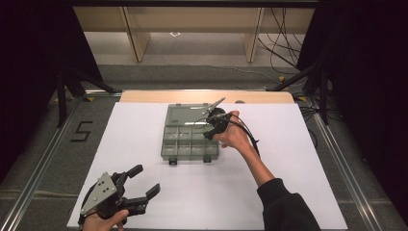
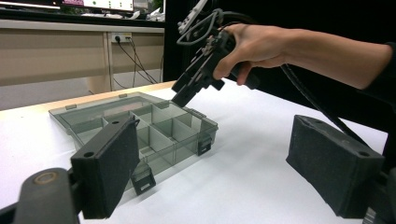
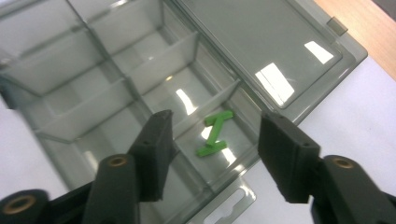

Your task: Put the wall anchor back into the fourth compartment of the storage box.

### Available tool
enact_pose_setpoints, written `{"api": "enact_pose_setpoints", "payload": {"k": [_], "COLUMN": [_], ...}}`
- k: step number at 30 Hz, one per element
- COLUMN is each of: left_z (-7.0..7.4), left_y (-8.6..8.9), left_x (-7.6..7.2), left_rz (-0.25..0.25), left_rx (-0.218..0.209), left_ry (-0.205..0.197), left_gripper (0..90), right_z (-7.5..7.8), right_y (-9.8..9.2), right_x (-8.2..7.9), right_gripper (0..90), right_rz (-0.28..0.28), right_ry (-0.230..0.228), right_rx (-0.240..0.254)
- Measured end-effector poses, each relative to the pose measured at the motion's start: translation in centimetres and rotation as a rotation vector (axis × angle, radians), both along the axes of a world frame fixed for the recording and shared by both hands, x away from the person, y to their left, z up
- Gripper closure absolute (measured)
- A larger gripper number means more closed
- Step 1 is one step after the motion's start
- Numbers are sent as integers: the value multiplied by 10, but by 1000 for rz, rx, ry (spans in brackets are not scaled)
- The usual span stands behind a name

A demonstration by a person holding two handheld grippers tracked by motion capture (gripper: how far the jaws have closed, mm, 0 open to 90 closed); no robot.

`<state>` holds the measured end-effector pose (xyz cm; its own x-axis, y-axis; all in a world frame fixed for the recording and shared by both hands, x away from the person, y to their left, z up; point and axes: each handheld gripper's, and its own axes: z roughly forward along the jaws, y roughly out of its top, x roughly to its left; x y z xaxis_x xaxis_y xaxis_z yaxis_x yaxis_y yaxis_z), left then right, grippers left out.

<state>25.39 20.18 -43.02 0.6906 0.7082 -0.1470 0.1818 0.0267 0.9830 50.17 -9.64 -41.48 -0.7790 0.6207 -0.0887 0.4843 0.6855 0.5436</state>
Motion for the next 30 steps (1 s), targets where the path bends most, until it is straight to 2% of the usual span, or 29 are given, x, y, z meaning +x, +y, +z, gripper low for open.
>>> {"api": "enact_pose_setpoints", "payload": {"k": [4,9,10,11,13,14,16,18,19,21,23,24,25,27,28,30], "left_z": [0,0,0,0,0,0,0,0,0,0,0,0,0,0,0,0], "left_y": [0,0,0,0,0,0,0,0,0,0,0,0,0,0,0,1], "left_x": [0,0,0,0,0,0,0,0,0,0,0,0,0,1,0,1], "left_rz": [1,2,3,3,5,4,5,4,5,5,6,6,5,-1,3,6], "left_rx": [3,3,3,3,8,5,5,5,4,4,5,5,6,8,6,2], "left_ry": [0,0,1,0,2,0,0,0,1,1,2,2,1,-5,-2,-1], "left_gripper": [158,158,158,158,158,158,158,158,158,158,158,158,158,158,158,158], "right_z": [7,14,14,14,15,18,19,22,21,23,20,18,19,17,16,16], "right_y": [-5,-14,-16,-19,-22,-25,-29,-33,-35,-40,-43,-46,-49,-54,-57,-62], "right_x": [-12,-31,-35,-38,-43,-49,-57,-64,-67,-76,-84,-87,-89,-94,-97,-103], "right_gripper": [380,351,335,321,311,311,306,305,302,300,300,299,299,290,288,281], "right_rz": [8,-5,-4,-2,11,2,5,17,14,15,4,7,9,15,12,4], "right_ry": [-25,-46,-62,-87,-96,-76,-103,-91,-119,-95,-121,-133,-115,-113,-131,-135], "right_rx": [50,101,112,132,163,186,214,225,242,258,285,285,283,290,295,313]}}
